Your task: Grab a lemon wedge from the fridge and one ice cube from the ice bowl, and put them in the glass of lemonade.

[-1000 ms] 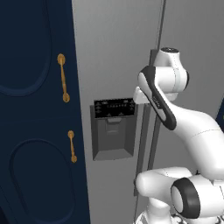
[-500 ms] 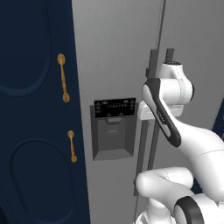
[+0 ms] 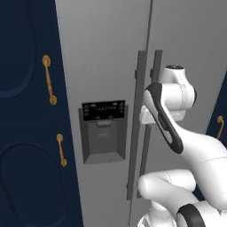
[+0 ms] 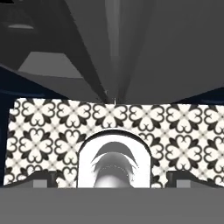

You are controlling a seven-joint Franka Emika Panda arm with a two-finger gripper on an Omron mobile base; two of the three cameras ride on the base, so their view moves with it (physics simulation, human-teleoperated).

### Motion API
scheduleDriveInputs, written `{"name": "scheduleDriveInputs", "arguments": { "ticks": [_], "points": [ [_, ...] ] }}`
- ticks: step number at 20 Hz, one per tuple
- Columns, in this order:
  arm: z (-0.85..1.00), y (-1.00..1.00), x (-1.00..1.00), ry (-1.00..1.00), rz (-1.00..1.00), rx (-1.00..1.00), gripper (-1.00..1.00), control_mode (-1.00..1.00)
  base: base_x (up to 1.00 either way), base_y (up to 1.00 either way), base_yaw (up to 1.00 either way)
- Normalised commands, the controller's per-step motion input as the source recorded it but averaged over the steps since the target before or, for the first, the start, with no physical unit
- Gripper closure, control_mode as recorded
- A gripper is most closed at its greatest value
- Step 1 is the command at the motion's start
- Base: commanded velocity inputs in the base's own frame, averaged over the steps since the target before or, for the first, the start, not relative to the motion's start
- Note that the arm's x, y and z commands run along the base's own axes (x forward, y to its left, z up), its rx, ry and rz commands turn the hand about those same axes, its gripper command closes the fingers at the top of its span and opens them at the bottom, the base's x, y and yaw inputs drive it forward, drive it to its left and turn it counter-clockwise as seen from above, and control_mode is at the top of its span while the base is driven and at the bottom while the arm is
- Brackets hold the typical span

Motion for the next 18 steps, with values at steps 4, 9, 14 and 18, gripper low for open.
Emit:
{"name": "scheduleDriveInputs", "arguments": {
  "ticks": [4, 9, 14, 18],
  "points": [
    [0.00, 0.00, 0.00, 0.00, 0.00, 0.00, -1.00, 1.00, -0.16, -0.29, 0.00],
    [0.00, 0.00, 0.00, 0.00, 0.00, 0.00, -1.00, 1.00, -0.55, 0.01, 0.00],
    [0.00, 0.00, 0.00, 0.00, 0.00, 0.00, -1.00, 1.00, -0.36, 0.15, 0.00],
    [0.00, 0.00, 0.00, 0.00, 0.00, 0.00, -1.00, 1.00, -0.19, 0.24, 0.00]
  ]
}}
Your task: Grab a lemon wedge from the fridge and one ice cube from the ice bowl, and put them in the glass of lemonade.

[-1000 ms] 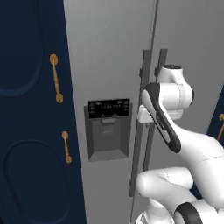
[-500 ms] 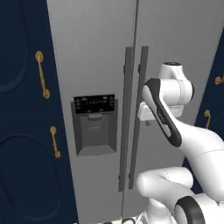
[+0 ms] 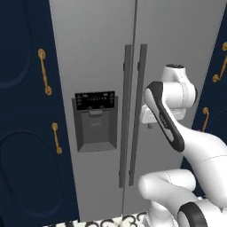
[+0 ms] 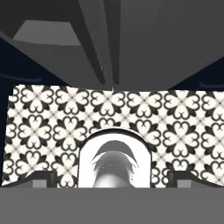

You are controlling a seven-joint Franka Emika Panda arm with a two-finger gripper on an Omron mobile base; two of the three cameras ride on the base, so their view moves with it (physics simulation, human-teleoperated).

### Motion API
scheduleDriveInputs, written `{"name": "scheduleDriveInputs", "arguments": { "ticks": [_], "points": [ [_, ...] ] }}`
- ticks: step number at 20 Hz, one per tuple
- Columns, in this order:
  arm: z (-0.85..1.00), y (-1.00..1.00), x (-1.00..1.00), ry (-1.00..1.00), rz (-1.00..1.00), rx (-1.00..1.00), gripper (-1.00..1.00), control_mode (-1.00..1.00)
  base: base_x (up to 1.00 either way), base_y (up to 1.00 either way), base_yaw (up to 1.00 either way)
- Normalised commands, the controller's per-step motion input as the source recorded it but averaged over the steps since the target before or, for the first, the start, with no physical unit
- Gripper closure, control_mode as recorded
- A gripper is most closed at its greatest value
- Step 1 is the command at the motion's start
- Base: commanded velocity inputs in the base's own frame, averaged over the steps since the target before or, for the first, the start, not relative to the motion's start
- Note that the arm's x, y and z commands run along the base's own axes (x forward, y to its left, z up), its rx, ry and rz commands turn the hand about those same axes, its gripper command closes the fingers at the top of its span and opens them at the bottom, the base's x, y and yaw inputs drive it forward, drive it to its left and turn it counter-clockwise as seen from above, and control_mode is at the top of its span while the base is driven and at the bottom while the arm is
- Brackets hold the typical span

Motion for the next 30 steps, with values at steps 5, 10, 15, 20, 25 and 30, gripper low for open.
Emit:
{"name": "scheduleDriveInputs", "arguments": {
  "ticks": [5, 10, 15, 20, 25, 30],
  "points": [
    [0.00, 0.00, 0.00, 0.00, 0.00, 0.00, -1.00, 1.00, -0.19, 0.40, 0.12],
    [0.00, 0.00, 0.00, 0.00, 0.00, 0.00, -1.00, 1.00, 0.18, 0.46, 0.74],
    [0.00, 0.00, 0.00, 0.00, 0.00, 0.00, -1.00, 1.00, 0.49, 0.12, 0.84],
    [0.00, 0.00, 0.00, 0.00, 0.00, 0.00, -1.00, 1.00, 0.76, 0.06, 0.77],
    [0.00, 0.00, 0.00, 0.00, 0.00, 0.00, -1.00, 1.00, 1.00, 0.00, 0.66],
    [0.00, 0.00, 0.00, 0.00, 0.00, 0.00, -1.00, 1.00, 0.75, 0.13, 0.71]
  ]
}}
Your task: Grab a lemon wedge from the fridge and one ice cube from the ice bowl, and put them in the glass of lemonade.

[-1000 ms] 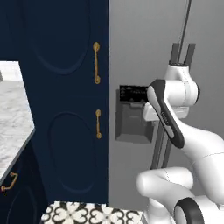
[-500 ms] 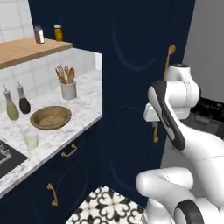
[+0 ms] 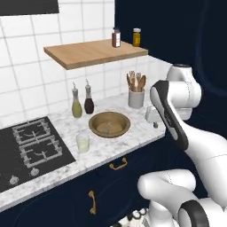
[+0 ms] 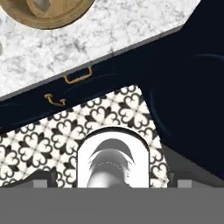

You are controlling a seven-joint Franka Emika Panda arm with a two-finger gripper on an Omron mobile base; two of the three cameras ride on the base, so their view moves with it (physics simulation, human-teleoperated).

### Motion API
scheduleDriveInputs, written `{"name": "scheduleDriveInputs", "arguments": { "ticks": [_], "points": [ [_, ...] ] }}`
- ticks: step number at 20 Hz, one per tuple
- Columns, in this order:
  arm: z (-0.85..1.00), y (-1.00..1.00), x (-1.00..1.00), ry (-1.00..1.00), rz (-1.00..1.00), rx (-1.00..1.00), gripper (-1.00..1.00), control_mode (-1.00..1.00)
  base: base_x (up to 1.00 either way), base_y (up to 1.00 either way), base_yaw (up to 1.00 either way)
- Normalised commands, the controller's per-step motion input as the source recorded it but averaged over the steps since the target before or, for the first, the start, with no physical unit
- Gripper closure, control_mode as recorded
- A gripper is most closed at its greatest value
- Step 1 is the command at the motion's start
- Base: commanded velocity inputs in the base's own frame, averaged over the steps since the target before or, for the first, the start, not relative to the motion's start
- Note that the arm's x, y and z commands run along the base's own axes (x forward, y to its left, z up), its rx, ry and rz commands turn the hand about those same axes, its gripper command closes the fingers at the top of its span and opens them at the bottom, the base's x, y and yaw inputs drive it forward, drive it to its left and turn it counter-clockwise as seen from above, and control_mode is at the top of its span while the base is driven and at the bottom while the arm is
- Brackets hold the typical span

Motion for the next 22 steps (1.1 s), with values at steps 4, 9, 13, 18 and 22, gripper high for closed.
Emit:
{"name": "scheduleDriveInputs", "arguments": {
  "ticks": [4, 9, 13, 18, 22],
  "points": [
    [0.00, 0.00, 0.00, 0.00, 0.00, 0.00, -1.00, 1.00, 0.86, 0.15, 0.65],
    [0.00, 0.00, 0.00, 0.00, 0.00, 0.00, -1.00, 1.00, 0.94, 0.00, 0.36],
    [-1.00, -0.02, 0.70, 0.40, 0.01, 0.02, -1.00, -1.00, 0.00, 0.00, 0.00],
    [-0.87, -0.08, 0.93, 0.25, 0.07, 0.01, -1.00, -1.00, 0.00, 0.00, 0.00],
    [-0.34, -0.32, 0.23, 0.00, 0.33, 0.10, -1.00, -1.00, 0.00, 0.00, 0.00]
  ]
}}
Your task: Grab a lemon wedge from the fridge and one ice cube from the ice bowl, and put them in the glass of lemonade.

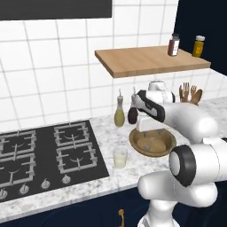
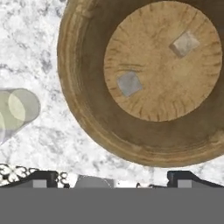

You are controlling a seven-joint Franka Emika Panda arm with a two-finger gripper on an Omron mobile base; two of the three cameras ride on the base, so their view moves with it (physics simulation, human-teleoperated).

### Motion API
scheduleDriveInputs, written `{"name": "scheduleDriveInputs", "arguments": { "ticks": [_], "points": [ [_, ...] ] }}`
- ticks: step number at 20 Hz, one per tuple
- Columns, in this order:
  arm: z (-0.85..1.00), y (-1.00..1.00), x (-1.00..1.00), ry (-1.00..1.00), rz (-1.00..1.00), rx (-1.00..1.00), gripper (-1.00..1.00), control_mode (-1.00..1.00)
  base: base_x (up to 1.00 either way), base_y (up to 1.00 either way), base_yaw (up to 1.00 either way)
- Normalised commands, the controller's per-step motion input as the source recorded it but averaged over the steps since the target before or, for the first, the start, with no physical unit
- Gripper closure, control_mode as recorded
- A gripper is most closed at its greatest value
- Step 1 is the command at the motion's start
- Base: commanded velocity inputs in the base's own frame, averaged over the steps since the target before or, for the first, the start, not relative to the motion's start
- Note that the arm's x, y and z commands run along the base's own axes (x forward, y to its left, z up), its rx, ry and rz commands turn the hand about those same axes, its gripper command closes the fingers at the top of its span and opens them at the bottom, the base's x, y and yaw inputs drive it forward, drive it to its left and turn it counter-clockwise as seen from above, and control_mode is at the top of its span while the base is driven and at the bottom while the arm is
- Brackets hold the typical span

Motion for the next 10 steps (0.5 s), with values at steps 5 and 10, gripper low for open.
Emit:
{"name": "scheduleDriveInputs", "arguments": {
  "ticks": [5, 10],
  "points": [
    [-0.52, 0.00, 0.24, 0.00, 0.19, 0.00, -1.00, -1.00, 0.00, 0.00, 0.00],
    [-0.69, 0.00, 0.07, 0.00, 0.10, 0.01, -1.00, -1.00, 0.00, 0.00, 0.00]
  ]
}}
